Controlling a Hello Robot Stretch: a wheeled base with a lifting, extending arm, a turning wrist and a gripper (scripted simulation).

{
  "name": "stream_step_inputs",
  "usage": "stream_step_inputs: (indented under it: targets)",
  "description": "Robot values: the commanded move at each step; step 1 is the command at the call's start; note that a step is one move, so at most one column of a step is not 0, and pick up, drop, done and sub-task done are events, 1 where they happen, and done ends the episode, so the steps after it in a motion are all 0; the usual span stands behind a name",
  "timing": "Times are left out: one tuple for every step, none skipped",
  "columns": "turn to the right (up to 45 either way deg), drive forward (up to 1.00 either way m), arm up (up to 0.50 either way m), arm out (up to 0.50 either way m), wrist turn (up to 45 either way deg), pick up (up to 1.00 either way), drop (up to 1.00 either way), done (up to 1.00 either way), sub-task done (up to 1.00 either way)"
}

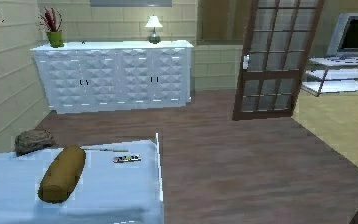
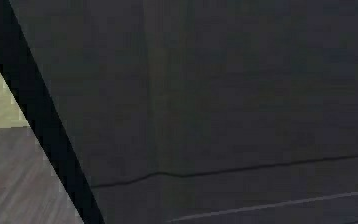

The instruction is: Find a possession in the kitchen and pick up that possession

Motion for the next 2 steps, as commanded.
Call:
stream_step_inputs:
  targets:
    - [0.0,0.25,0.00,0.00,0.0,0.00,0.00,0.00,0.00]
    - [36.0,0.00,0.00,0.00,0.0,0.00,0.00,0.00,0.00]
